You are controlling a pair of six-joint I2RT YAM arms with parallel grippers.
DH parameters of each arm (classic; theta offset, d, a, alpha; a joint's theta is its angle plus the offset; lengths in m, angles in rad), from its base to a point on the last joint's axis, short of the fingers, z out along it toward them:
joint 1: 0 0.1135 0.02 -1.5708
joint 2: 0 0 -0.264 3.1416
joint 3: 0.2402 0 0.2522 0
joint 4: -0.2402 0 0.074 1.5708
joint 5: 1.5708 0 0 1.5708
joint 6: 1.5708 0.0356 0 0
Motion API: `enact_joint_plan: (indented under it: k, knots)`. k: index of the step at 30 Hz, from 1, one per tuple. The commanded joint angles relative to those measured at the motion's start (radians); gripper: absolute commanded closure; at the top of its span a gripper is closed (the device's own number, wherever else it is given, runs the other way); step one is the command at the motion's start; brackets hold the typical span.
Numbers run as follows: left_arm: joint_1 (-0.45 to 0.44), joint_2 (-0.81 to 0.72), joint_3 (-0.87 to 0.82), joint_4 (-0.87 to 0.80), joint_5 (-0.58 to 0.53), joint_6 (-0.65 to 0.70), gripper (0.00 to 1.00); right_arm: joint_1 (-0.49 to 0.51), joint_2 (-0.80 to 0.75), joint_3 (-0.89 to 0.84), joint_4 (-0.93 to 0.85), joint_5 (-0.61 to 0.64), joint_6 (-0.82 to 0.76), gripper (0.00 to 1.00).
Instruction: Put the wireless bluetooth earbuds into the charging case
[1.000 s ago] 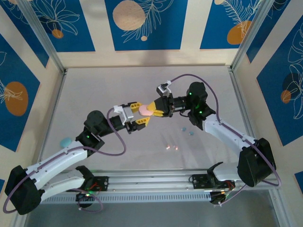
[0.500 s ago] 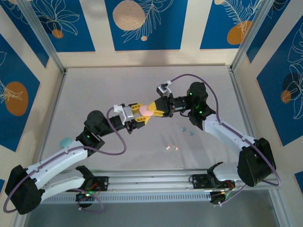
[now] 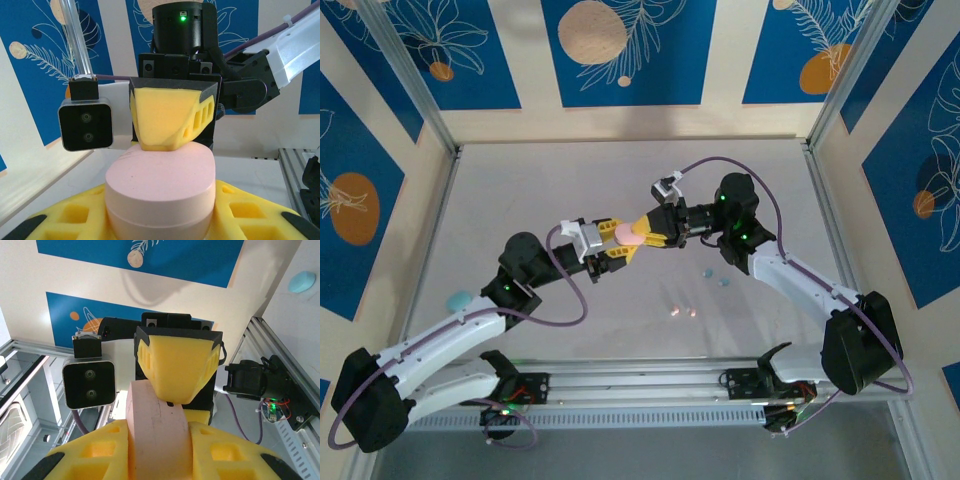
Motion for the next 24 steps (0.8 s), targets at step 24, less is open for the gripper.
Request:
enact_joint_plan:
  k: [24]
  knots:
    - [-0.005,0.007,0.041,-0.069,0.031,-0.047,0.78,0.007,-0.158,0.196,-0.839,0.368,-0.654,0.41]
